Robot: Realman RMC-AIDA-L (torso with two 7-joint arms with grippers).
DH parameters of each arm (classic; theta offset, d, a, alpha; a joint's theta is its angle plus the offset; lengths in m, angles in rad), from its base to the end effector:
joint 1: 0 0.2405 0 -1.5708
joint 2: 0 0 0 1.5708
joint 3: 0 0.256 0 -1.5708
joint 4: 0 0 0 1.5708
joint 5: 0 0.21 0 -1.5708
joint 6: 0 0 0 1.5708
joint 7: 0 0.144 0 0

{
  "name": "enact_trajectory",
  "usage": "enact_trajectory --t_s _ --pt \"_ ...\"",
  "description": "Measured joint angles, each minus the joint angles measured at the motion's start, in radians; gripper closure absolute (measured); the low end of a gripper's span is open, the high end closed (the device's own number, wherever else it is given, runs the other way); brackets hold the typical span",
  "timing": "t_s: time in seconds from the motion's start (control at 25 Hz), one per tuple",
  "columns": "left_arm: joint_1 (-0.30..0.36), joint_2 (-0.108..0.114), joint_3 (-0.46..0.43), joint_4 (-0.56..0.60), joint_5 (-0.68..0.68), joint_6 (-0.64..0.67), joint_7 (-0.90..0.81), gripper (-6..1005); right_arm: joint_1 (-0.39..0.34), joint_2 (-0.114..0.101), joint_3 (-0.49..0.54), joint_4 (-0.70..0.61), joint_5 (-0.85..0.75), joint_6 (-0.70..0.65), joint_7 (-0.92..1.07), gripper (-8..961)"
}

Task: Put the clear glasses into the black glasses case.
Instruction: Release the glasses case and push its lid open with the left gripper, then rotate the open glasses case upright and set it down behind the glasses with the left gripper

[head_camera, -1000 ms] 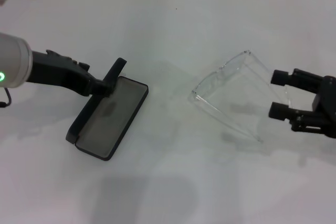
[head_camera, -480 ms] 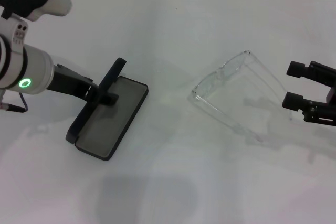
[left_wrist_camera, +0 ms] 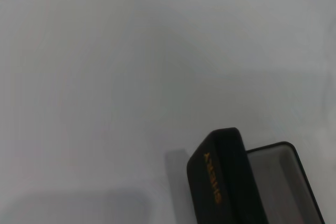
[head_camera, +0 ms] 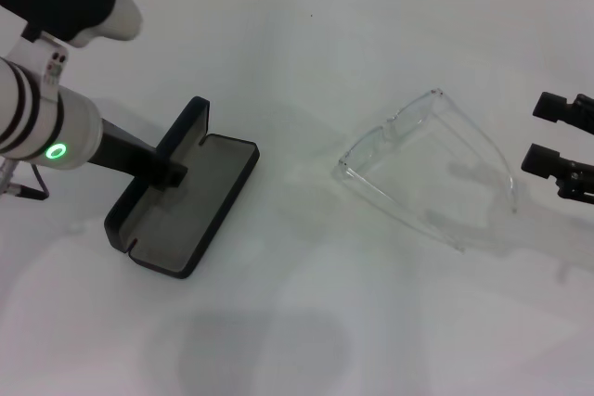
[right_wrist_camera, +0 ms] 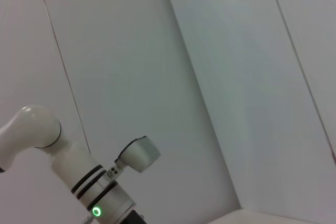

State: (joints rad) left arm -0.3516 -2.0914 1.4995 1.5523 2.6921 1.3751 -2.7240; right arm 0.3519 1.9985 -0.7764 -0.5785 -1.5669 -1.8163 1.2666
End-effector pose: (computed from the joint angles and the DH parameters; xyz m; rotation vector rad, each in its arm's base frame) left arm -0.2125 0.3329 0.0092 -2.3333 -0.9985 0.3779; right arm 0.2746 0.2788 0.0470 -2.5511 0.5190 1.2030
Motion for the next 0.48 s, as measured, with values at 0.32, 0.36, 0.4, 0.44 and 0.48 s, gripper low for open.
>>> enact_trajectory --t_s 0.32,0.36,0.4,0.44,0.48 --pt "0.002 0.0 0.029 0.043 0.011 -0.003 0.005 727 -0.02 -0.001 0.029 0.004 0.001 -0.001 -0.005 78" --pt "0.003 0.0 0.029 0.054 0.011 -0.001 0.008 755 -0.025 -0.001 0.04 0.005 0.001 -0.004 -0.005 78" --pt "0.003 0.001 0.029 0.069 0.011 0.0 0.014 783 -0.031 -0.001 0.049 0.005 0.001 -0.009 -0.005 78" --pt "0.003 0.001 0.031 0.082 0.011 0.001 0.022 811 -0.036 -0.001 0.058 0.003 0.001 -0.012 -0.005 78" --pt "0.003 0.001 0.033 0.092 0.011 0.0 0.032 811 -0.045 -0.001 0.071 0.001 0.001 -0.022 -0.005 78"
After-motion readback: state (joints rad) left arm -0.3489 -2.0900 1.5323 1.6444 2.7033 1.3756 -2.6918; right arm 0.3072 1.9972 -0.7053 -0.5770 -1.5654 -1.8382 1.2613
